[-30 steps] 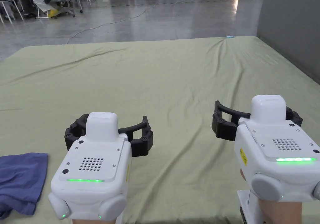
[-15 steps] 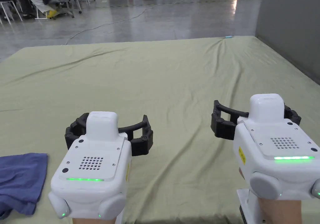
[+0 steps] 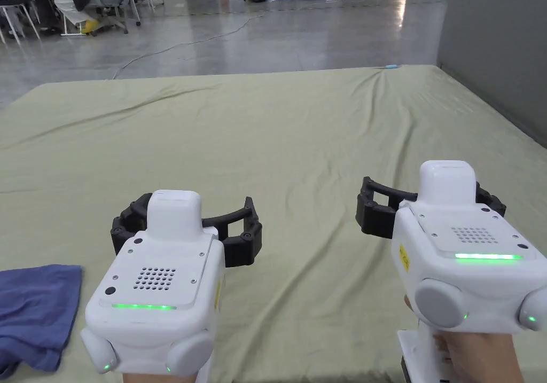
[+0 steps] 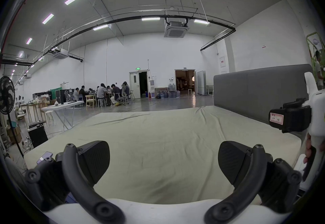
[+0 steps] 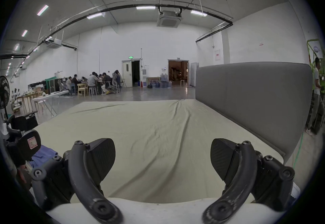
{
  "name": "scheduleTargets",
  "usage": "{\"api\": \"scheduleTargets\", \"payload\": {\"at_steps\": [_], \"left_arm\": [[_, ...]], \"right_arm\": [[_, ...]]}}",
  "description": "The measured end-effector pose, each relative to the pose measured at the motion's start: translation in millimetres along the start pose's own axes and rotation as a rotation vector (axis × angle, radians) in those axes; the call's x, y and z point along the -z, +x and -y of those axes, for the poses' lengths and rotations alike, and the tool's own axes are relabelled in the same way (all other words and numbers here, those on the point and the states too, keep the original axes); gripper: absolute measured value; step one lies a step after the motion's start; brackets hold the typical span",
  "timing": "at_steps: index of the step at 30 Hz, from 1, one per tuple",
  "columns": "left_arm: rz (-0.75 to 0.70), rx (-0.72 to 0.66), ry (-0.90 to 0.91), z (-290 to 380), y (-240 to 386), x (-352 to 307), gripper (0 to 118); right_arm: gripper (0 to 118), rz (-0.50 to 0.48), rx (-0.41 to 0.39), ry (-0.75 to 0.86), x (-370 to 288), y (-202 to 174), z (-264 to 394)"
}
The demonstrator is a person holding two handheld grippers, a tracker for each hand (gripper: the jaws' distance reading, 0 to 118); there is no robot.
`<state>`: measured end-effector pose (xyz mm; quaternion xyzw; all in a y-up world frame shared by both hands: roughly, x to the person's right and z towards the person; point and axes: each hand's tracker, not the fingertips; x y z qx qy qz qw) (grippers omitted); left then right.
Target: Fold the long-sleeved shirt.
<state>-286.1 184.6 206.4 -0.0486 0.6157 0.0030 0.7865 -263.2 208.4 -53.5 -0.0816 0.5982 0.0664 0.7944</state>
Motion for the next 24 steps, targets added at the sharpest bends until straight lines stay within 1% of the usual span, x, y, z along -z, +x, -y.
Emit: {"api": "scheduleTargets", "payload": {"at_steps": [2,3,4,5,6,8,10,15,16,18,19,22,24], "left_arm": [[0.002,0.003,0.000,-0.3,0.3,1.0,117],[0.002,0.005,0.000,-0.5,0.5,1.4,118],[0.002,0.007,-0.001,-0.6,0.5,1.7,117],[0.002,0.008,0.000,-0.7,0.4,1.9,117],[0.003,0.007,0.000,-0.9,0.3,2.3,118],[0.001,0.006,-0.010,-1.3,-0.1,3.4,117],[0.003,0.003,-0.013,-0.7,-1.2,4.2,118],[0.001,0.005,-0.013,-0.9,-3.1,5.0,117],[0.000,0.006,-0.014,-1.3,-3.2,5.3,118],[0.000,0.006,-0.012,-2.0,-3.3,5.8,117],[0.000,0.007,-0.010,-2.5,-3.3,6.0,117],[0.002,0.008,-0.011,-3.9,-2.8,7.7,118],[0.004,0.010,-0.008,-4.7,-2.1,8.2,118]], "right_arm": [[109,-0.040,-0.015,0.072,-3.9,0.2,3.2],[109,-0.036,-0.022,0.090,-5.9,-0.8,3.9],[109,-0.024,-0.038,0.086,-5.9,-2.5,2.1],[109,-0.016,-0.082,0.065,-4.3,-3.7,-1.9],[109,-0.008,-0.086,0.041,-3.5,-4.2,-3.5],[109,-0.026,-0.068,0.024,0.2,-1.8,-4.5],[109,-0.010,-0.048,0.020,0.2,-1.1,-2.4],[109,-0.037,-0.057,0.040,-3.0,1.4,0.4],[109,-0.043,-0.046,0.039,-4.0,0.7,-0.4],[109,-0.017,0.002,-0.006,-4.3,-2.4,-5.4],[109,-0.006,0.010,-0.021,-5.1,-3.8,-8.6],[109,-0.004,-0.005,-0.023,-7.8,-7.0,-13.1],[109,-0.018,-0.011,0.006,-10.3,-8.6,-13.6]]}}
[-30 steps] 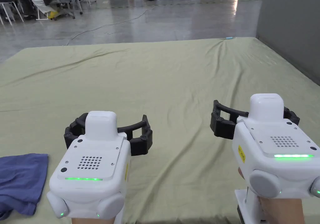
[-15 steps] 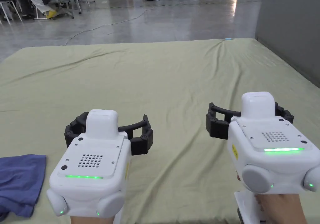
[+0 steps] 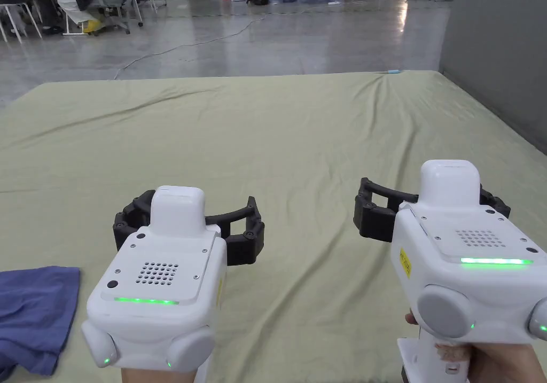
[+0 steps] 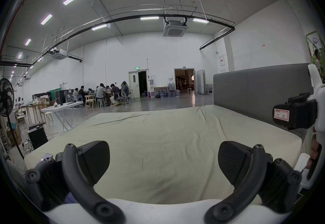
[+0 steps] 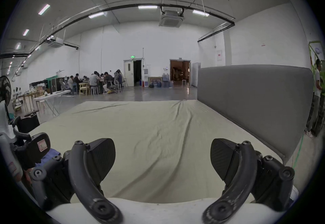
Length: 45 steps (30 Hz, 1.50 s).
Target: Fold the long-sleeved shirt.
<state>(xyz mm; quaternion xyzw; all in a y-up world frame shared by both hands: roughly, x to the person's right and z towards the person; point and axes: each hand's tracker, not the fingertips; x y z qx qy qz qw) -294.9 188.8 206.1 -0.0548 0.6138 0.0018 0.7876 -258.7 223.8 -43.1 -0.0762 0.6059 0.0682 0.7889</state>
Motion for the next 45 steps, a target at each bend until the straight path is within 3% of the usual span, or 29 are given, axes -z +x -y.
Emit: {"api": "scheduleTargets", "payload": {"at_steps": [9,11,15,18,21,23,40,43,45], "left_arm": [[0.011,0.010,-0.004,-2.8,2.1,1.9,118],[0.014,0.012,-0.007,-3.2,2.4,2.6,118],[0.014,0.013,-0.009,-3.1,3.2,3.3,117],[0.011,0.016,-0.008,-2.2,3.2,2.8,117],[0.010,0.014,-0.013,-1.1,2.6,3.4,117],[0.008,0.010,-0.013,-0.8,2.5,3.3,117],[0.003,0.002,-0.017,2.1,1.4,1.6,117],[-0.002,-0.005,-0.017,2.2,-0.2,1.5,117],[-0.005,-0.011,-0.016,2.3,-1.0,1.6,118]], "right_arm": [[109,-0.015,-0.023,0.027,-5.3,-5.0,0.4],[109,0.019,-0.041,0.019,-1.0,-7.9,0.3],[109,0.049,-0.003,0.023,1.5,-3.5,2.8],[109,-0.012,0.055,-0.020,1.5,5.6,2.1],[109,-0.090,0.053,-0.009,-0.1,13.3,2.7],[109,-0.079,0.055,0.004,-0.8,15.1,4.3],[109,0.021,-0.035,0.004,5.1,12.4,12.9],[109,0.008,-0.077,0.030,7.7,12.4,14.1],[109,-0.055,-0.096,0.033,11.2,14.8,13.6]]}}
